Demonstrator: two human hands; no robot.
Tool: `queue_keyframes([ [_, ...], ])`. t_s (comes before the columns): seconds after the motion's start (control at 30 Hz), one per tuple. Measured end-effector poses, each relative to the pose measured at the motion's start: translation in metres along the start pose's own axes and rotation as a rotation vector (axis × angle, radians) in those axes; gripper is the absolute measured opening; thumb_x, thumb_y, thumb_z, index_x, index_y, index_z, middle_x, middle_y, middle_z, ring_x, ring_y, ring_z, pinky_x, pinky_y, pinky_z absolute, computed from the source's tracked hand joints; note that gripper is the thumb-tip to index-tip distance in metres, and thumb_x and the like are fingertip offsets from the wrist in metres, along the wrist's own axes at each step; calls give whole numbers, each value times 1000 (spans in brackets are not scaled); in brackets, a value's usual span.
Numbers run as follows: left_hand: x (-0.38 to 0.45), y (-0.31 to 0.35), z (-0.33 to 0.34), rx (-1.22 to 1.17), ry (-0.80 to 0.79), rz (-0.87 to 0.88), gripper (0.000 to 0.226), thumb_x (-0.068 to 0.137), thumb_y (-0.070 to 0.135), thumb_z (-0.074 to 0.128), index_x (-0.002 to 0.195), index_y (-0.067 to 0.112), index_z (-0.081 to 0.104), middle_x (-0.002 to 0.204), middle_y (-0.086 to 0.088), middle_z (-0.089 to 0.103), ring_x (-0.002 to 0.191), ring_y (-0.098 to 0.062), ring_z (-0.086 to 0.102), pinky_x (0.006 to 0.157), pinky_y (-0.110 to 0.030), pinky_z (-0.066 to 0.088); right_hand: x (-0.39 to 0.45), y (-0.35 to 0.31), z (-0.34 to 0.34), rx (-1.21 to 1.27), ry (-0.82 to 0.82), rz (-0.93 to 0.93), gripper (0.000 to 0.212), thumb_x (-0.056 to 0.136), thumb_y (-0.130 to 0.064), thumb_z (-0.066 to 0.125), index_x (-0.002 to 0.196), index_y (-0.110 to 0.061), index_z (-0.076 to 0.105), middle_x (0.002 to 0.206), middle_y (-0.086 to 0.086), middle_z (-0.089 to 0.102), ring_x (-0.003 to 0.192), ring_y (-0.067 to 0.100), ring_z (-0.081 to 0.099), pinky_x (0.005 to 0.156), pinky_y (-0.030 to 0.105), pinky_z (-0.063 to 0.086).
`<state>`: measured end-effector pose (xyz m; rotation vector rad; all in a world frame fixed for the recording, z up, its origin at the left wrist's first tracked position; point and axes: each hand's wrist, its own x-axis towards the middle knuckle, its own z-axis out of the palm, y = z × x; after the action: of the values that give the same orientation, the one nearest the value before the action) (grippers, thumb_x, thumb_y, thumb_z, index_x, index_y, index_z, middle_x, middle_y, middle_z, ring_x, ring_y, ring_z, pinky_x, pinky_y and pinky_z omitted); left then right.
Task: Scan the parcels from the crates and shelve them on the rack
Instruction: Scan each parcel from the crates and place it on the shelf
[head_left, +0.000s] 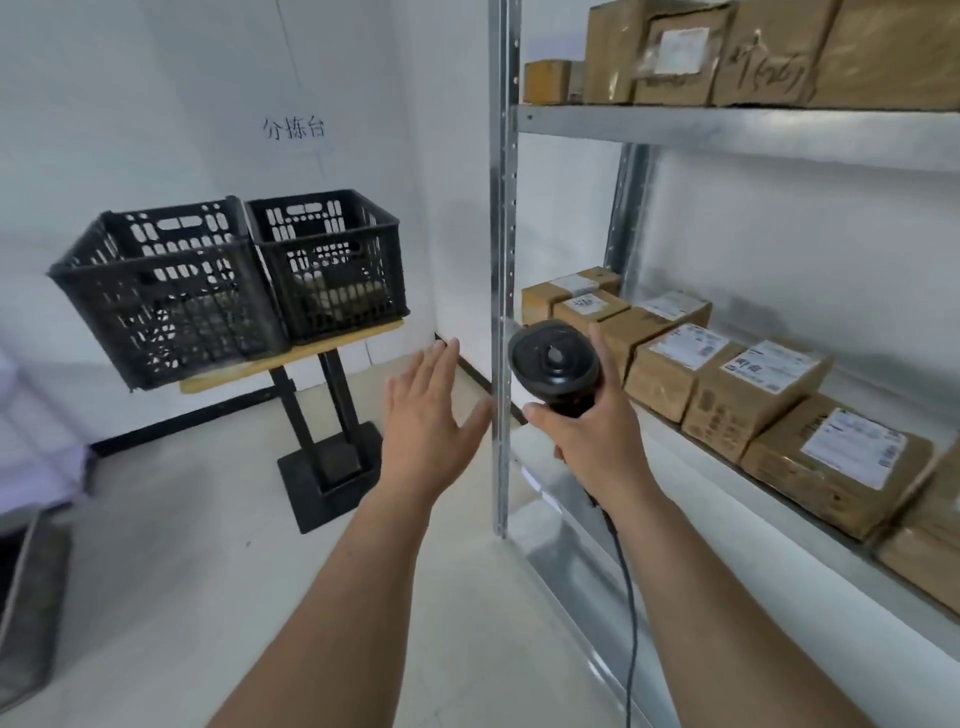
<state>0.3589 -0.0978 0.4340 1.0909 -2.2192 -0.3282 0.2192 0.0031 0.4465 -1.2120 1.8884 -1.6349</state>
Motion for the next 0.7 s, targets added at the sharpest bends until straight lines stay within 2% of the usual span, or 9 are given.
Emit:
queue_keyframes([
  [0.07, 8, -21, -6, -5, 4, -37, 72, 95, 48, 50, 154, 23, 16, 160, 3, 19, 149, -17, 6, 121, -45, 7, 12, -3, 24, -6, -38, -9, 100, 81, -14, 77, 153, -44, 15, 134, -18, 52, 127, 14, 52, 103, 44, 49],
  [0.1, 12, -31, -8, -13, 10, -56, 73, 95, 47, 50, 154, 23, 15, 160, 3, 19, 149, -17, 5, 121, -45, 8, 19, -4, 35, -8, -53, -17, 100, 81, -14, 78, 154, -42, 15, 141, -14, 51, 131, 17, 50, 105, 48, 47],
  [0.2, 27, -58, -13, 12, 34, -92, 73, 95, 49, 48, 154, 23, 15, 160, 4, 19, 149, -16, 4, 121, -45, 8, 42, -3, 66, 8, -91, -23, 99, 81, -15, 78, 155, -40, 17, 144, -13, 49, 134, 13, 46, 111, 32, 37],
  [0.23, 33, -68, -14, 31, 37, -100, 73, 95, 49, 48, 154, 23, 15, 160, 5, 19, 149, -15, 4, 121, -44, 6, 50, -3, 77, 11, -104, -18, 99, 80, -18, 78, 154, -43, 17, 143, -15, 50, 133, 14, 48, 111, 32, 37],
  [0.3, 46, -88, -16, 57, 43, -124, 72, 95, 49, 48, 154, 22, 15, 160, 5, 19, 149, -16, 4, 121, -42, 2, 68, -3, 101, 13, -120, -11, 101, 71, -30, 78, 149, -54, 17, 141, -18, 52, 127, 18, 55, 107, 48, 45],
  [0.37, 64, -109, -18, 76, 60, -143, 72, 95, 48, 48, 154, 23, 15, 160, 4, 20, 149, -16, 5, 121, -41, 1, 89, -4, 124, 30, -133, -14, 101, 64, -39, 74, 143, -61, 16, 136, -19, 56, 119, 22, 61, 96, 57, 51],
  [0.53, 127, -157, -18, 123, 115, -161, 72, 94, 49, 48, 154, 24, 17, 160, 5, 21, 149, -16, 7, 121, -44, 5, 157, -4, 174, 72, -175, -57, 103, 70, -29, 78, 151, -50, 17, 131, -21, 56, 118, 29, 60, 97, 59, 50],
  [0.63, 175, -179, -18, 162, 114, -165, 71, 95, 49, 48, 154, 24, 17, 160, 5, 21, 149, -16, 6, 121, -42, 1, 209, -3, 198, 84, -207, -64, 103, 73, -28, 79, 151, -51, 16, 124, -32, 53, 118, 26, 60, 97, 58, 50],
  [0.7, 211, -193, -19, 186, 125, -159, 71, 95, 48, 49, 154, 23, 18, 160, 5, 21, 149, -16, 7, 121, -42, 1, 247, -2, 213, 96, -221, -72, 102, 77, -24, 79, 151, -50, 14, 129, -27, 54, 112, 24, 62, 96, 57, 51],
])
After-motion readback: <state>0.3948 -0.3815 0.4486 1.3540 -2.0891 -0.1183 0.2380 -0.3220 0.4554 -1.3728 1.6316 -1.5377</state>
